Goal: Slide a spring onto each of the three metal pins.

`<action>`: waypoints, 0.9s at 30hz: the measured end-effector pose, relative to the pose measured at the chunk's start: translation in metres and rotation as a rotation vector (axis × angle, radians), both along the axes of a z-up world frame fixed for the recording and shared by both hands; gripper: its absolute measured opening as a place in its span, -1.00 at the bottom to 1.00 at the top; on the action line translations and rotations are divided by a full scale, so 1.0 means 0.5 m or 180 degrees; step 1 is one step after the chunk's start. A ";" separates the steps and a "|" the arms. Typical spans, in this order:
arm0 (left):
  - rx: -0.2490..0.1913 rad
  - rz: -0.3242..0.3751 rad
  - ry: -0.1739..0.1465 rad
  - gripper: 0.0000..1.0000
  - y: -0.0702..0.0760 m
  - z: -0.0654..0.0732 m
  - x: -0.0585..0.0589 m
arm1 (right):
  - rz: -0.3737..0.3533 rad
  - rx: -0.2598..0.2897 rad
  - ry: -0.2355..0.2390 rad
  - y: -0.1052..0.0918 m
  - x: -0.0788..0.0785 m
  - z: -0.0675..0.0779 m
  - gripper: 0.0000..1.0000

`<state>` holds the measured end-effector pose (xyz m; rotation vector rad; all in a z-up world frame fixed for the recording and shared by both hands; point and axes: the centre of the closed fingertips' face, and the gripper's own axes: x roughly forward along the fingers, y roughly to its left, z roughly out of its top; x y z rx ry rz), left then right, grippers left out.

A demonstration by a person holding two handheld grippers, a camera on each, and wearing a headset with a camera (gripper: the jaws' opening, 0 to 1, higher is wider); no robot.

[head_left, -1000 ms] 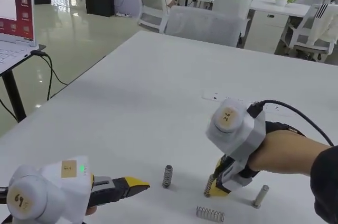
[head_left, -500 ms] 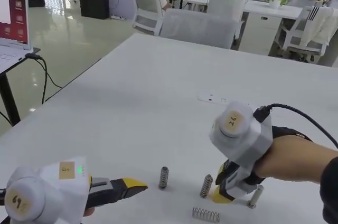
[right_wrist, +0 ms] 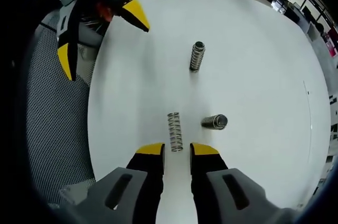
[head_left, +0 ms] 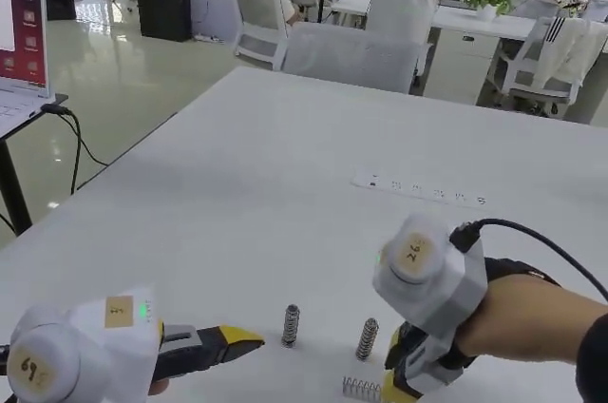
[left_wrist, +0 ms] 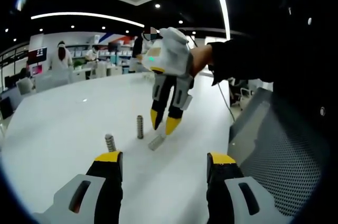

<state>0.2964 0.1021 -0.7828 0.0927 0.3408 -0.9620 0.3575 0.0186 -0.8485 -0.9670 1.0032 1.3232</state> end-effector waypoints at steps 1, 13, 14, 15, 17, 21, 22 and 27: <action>0.0002 0.0000 0.0000 0.19 0.000 0.000 -0.001 | 0.0009 -0.0007 0.0002 0.000 -0.001 -0.004 -0.67; 0.0012 0.0010 0.0008 0.15 0.001 0.000 -0.002 | 0.0111 -0.0083 -0.0041 0.000 -0.003 -0.032 -0.75; 0.0012 0.0013 0.0009 0.15 0.002 0.000 -0.002 | 0.0126 -0.0087 -0.0052 -0.001 -0.002 -0.032 -0.75; 0.0011 0.0015 0.0010 0.15 0.002 0.000 -0.002 | 0.0136 -0.0090 -0.0054 -0.001 -0.002 -0.033 -0.75; 0.0015 0.0020 0.0007 0.14 0.002 0.001 -0.002 | 0.0155 -0.0088 -0.0064 0.000 -0.002 -0.034 -0.77; 0.0018 0.0028 0.0003 0.13 0.003 0.001 -0.001 | 0.0207 -0.0117 -0.0091 -0.001 -0.002 -0.039 -0.81; 0.0017 0.0030 0.0003 0.13 0.003 0.001 -0.001 | 0.0218 -0.0122 -0.0094 -0.001 -0.003 -0.040 -0.81; 0.0015 0.0034 -0.0001 0.11 0.002 0.002 0.000 | 0.0267 -0.0133 -0.0130 0.001 -0.002 -0.039 -0.84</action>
